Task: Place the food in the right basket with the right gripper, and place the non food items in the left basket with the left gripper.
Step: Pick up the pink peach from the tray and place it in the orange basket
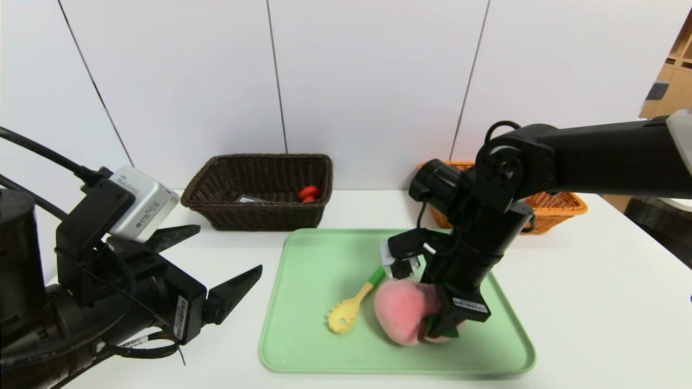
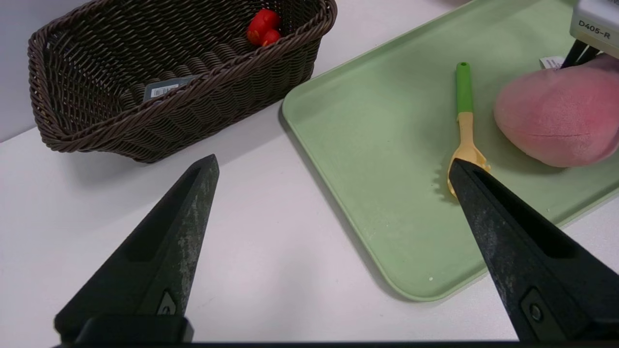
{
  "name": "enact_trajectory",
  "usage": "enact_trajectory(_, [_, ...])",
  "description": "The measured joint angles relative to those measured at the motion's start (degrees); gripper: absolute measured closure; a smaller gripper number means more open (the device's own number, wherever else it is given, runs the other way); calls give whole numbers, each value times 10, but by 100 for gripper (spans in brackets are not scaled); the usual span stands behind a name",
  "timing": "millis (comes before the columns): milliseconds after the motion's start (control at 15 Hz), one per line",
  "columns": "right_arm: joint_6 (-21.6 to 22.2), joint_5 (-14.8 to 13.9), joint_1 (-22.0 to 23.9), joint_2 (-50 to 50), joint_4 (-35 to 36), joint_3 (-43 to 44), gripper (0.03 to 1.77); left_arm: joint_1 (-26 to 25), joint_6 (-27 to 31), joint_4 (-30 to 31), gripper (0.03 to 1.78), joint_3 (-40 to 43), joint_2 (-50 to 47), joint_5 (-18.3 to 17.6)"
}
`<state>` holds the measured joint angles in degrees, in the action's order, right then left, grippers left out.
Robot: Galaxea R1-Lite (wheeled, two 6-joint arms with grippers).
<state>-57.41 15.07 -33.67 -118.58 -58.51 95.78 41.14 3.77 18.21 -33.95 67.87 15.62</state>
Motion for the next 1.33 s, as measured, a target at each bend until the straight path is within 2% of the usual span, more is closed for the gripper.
enact_trajectory(267, [0, 0, -4, 12, -4, -2, 115, 0, 0, 1, 12, 0, 0, -1])
enact_trajectory(467, [1, -1, -11, 32, -5, -11, 116, 0, 0, 2, 12, 0, 0, -1])
enact_trajectory(600, [0, -16, -16, 54, -4, -21, 120, 0, 0, 2, 12, -1, 0, -1])
enact_trajectory(1000, [3, -35, -27, 144, 3, -23, 121, 0, 0, 3, 12, -4, 0, 0])
enact_trajectory(1200, [13, -44, -23, 190, 37, -27, 121, 0, 0, 3, 12, -4, -1, 1])
enact_trajectory(1333, [39, -52, -5, 221, 57, -28, 121, 0, 0, 3, 12, -4, -1, 1])
